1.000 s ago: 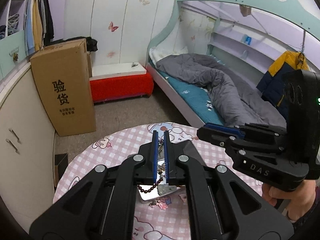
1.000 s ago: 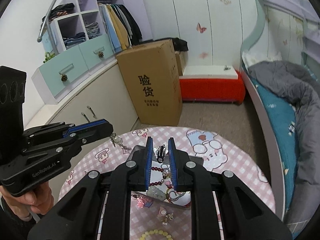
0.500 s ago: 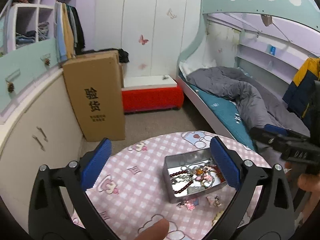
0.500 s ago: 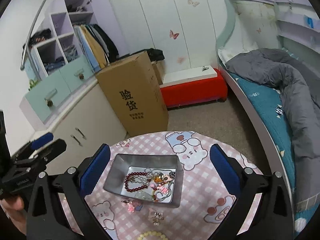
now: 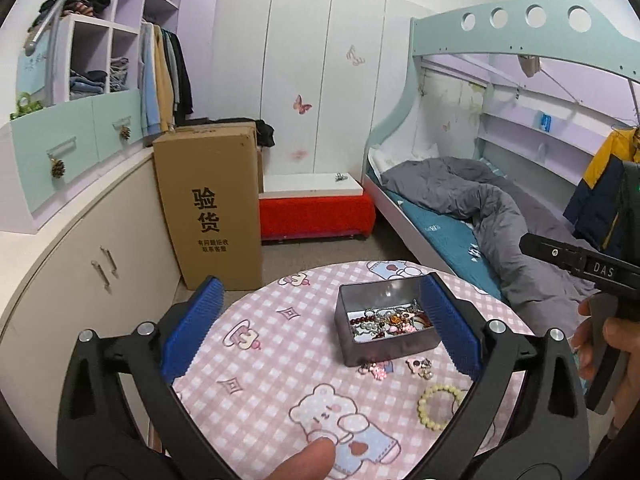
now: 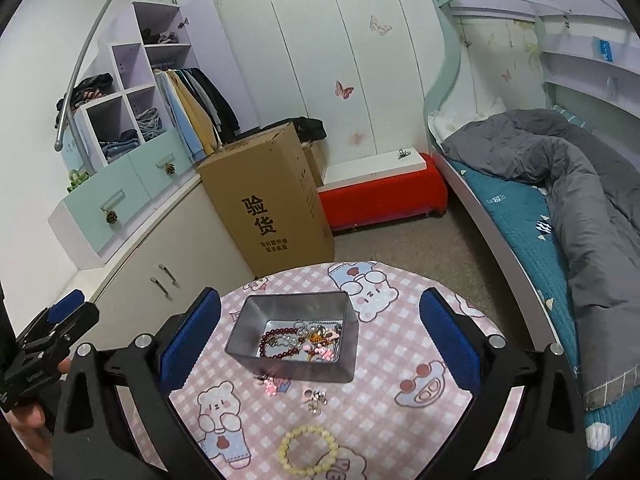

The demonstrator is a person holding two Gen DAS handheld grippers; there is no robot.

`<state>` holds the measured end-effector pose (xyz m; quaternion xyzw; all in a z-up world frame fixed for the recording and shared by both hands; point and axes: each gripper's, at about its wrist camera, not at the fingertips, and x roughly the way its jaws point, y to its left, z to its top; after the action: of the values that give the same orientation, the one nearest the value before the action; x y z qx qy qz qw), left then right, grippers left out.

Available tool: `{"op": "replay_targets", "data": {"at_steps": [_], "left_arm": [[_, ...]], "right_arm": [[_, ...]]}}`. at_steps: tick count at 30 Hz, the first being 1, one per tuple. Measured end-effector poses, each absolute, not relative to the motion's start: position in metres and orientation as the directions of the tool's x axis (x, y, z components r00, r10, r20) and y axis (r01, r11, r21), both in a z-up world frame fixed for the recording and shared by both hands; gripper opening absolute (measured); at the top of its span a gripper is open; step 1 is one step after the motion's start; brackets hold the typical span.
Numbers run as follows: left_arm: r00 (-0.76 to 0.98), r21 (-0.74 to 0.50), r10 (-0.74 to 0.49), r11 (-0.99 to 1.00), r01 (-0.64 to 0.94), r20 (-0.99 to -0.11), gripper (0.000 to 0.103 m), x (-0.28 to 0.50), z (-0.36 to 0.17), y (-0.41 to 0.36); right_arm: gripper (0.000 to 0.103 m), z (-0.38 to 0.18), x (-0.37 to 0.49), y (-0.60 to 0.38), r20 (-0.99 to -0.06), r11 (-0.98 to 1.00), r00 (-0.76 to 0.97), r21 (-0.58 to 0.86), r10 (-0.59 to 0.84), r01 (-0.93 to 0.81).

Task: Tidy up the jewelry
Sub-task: 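Withdraw both tools from the box toward the remaining charms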

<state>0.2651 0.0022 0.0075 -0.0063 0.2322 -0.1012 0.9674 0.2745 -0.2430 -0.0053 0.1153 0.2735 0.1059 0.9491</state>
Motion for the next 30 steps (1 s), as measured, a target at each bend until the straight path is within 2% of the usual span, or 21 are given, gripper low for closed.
{"op": "replay_targets", "data": {"at_steps": [11, 20, 30], "left_arm": [[0.891, -0.066, -0.211, 0.977, 0.202, -0.403, 0.097, 0.214, 0.011, 0.009], [0.864, -0.147, -0.267, 0.963, 0.225, -0.427, 0.097, 0.197, -0.013, 0.020], [0.840, -0.157, -0.241, 0.970, 0.187, -0.487, 0.097, 0.198, -0.050, 0.027]], "right_arm": [[0.096, 0.006, 0.219, -0.237, -0.442, 0.953, 0.853, 0.243, 0.276, -0.182], [0.096, 0.000, 0.191, -0.225, -0.438, 0.958, 0.855, 0.191, 0.277, -0.212], [0.096, -0.033, 0.183, -0.219, -0.486, 0.962, 0.830, 0.172, 0.271, -0.214]]}}
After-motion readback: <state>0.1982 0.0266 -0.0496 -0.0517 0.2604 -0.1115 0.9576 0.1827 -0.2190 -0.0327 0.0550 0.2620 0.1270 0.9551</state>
